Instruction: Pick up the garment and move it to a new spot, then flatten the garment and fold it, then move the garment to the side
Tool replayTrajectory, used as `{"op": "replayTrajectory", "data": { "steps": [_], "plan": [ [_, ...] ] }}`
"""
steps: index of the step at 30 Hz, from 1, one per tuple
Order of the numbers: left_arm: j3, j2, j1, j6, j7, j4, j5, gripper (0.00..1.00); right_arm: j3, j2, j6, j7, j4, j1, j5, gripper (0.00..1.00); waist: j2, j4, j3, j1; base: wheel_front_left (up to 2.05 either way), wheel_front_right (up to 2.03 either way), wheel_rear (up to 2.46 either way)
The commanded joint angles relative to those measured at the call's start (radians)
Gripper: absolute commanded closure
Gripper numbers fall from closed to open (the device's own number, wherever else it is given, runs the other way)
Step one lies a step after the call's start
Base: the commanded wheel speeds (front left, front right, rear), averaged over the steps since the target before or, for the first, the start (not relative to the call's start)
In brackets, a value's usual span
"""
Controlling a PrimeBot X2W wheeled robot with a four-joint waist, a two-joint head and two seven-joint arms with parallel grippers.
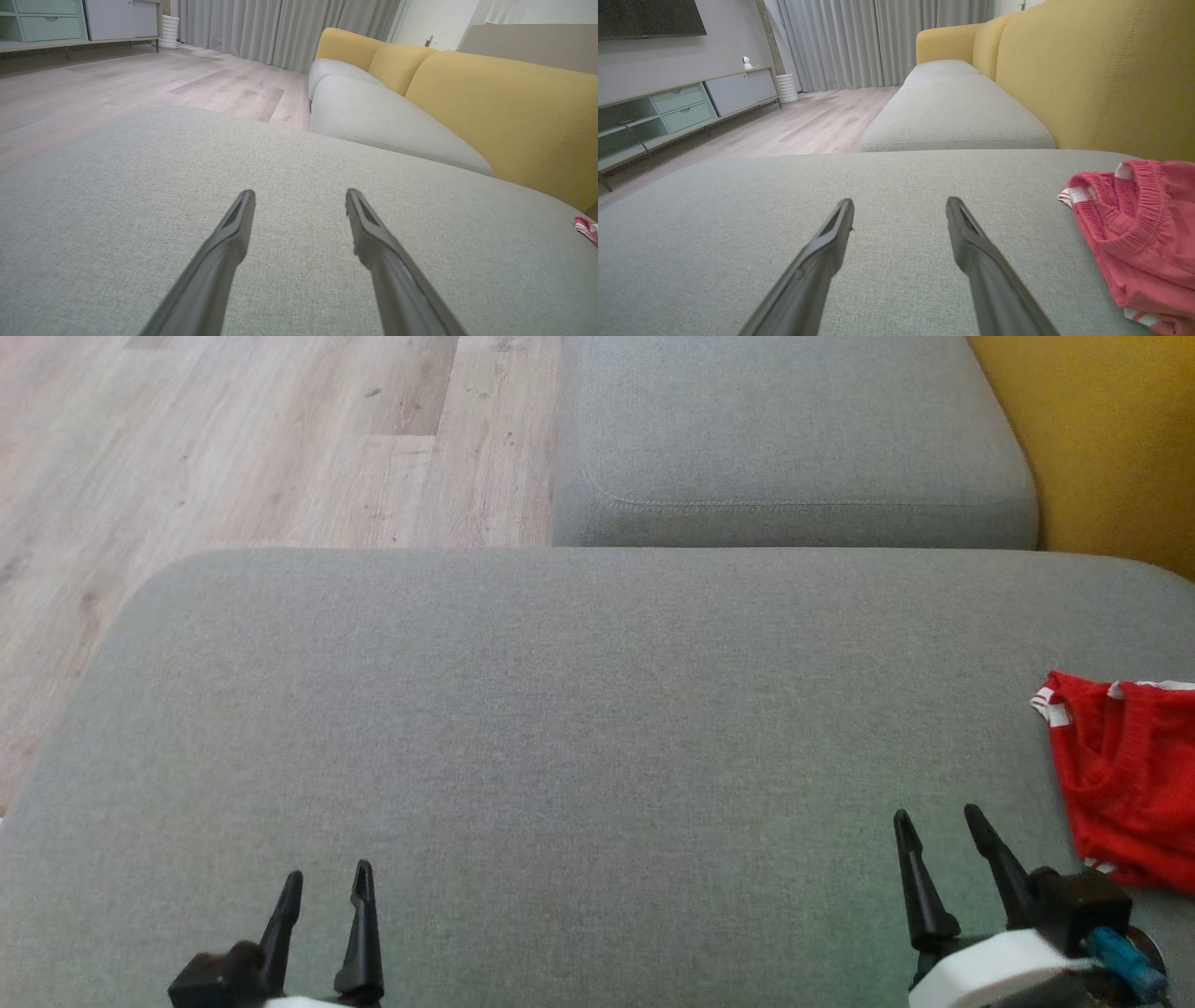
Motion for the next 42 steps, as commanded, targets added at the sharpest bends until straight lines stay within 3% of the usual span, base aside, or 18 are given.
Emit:
{"op": "replayTrajectory", "data": {
  "steps": [1,5,6,11,42],
  "plan": [
    [0.03,0.01,-0.045,0.0,-0.006,-0.022,0.002,0.0,0.028,-0.007,0.003,-0.011,-0.04,-0.025,0.007,0.0,0.0,-0.001,-0.002,0.0,0.0,0.0,0.0],
    [0.031,0.011,-0.044,0.004,-0.002,-0.023,0.001,0.0,0.028,-0.007,0.003,-0.012,-0.04,-0.021,0.01,0.0,0.0,-0.001,-0.006,0.0,0.0,0.0,0.0],
    [-0.004,0.0,0.0,0.001,0.002,0.002,0.0,1.0,0.002,0.0,0.0,0.0,-0.002,0.009,0.006,1.0,0.0,-0.001,-0.006,0.0,0.0,0.0,0.0],
    [-0.018,-0.018,0.021,-0.001,0.004,0.053,-0.007,1.0,0.003,0.0,0.0,0.002,0.067,0.021,0.017,1.0,0.0,-0.001,-0.006,0.0001,0.0,0.0,0.0],
    [0.141,-0.091,-0.028,-0.097,0.083,0.073,-0.216,1.0,-0.025,-0.008,0.001,0.042,0.076,-0.046,0.376,1.0,0.0,-0.023,0.021,0.0001,0.0,0.0,0.0]
  ]
}}
